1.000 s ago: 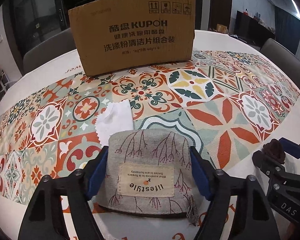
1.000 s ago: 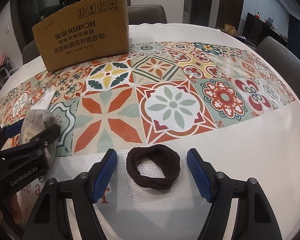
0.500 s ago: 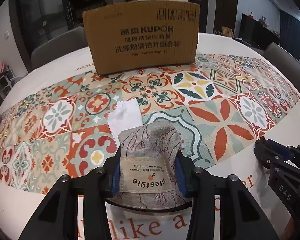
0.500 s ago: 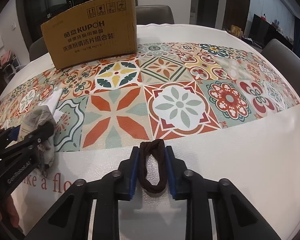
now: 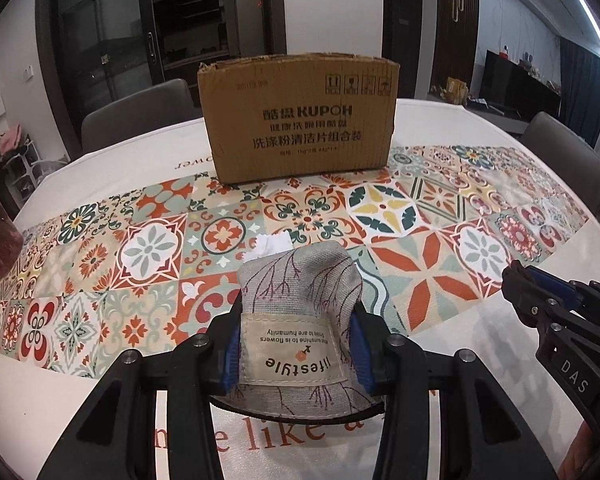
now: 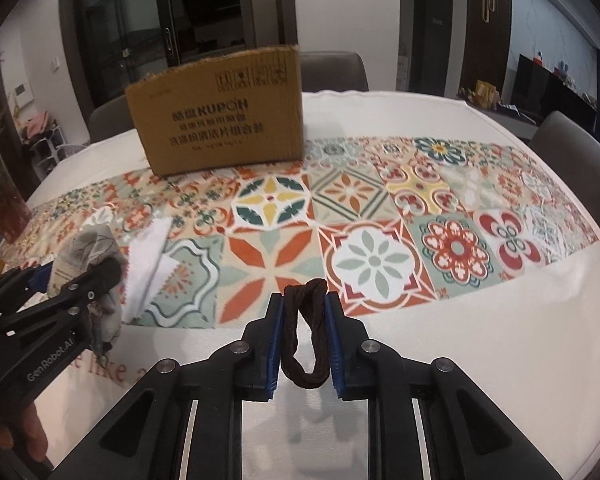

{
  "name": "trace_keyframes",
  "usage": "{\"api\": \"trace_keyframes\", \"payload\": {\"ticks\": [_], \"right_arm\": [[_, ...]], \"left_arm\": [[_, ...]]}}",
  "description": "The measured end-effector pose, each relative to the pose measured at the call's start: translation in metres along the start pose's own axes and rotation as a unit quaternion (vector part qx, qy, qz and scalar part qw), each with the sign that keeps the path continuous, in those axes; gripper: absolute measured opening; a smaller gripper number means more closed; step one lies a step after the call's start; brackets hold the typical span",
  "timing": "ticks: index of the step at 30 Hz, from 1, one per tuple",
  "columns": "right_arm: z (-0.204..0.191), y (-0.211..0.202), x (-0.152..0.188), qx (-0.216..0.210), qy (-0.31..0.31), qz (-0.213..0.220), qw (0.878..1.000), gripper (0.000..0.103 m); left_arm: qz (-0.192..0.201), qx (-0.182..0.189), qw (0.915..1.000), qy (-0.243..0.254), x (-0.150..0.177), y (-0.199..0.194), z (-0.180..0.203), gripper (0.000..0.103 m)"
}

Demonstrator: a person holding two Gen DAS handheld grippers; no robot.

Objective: Organize soft objects
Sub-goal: 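Lift the pouch and hair tie and carry them over the box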

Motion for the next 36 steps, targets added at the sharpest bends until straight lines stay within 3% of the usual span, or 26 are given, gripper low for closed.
{"api": "trace_keyframes", "payload": {"ticks": [11, 25, 36], "right_arm": [[-0.013, -0.033, -0.033, -0.014, -0.016, 0.062, 0.998, 0.021], [-0.015, -0.060, -0.087, -0.020, -0.021, 0.142, 0.989, 0.021], [-0.009, -0.063, -0.133, -0.029, -0.023, 0.177, 0.983, 0.021]], "left_arm": [[0.030, 0.020, 0.9988, -0.035, -0.025, -0.031, -0.010, 0.043], [0.099, 0.021, 0.9940, -0.040, -0.076, -0.066, -0.019, 0.043], [0.122, 0.026, 0.9913, -0.043, -0.120, -0.071, -0.017, 0.043]]}}
Point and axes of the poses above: each gripper's, at about its wrist camera, not at the fingertips, and y roughly the way its jaws point, z to its right, x to its underside, the point moved 3 cm from there along y, roughly the way its jaws point, and after that the axes turned 13 degrees about -y, right-handed, at the moved point
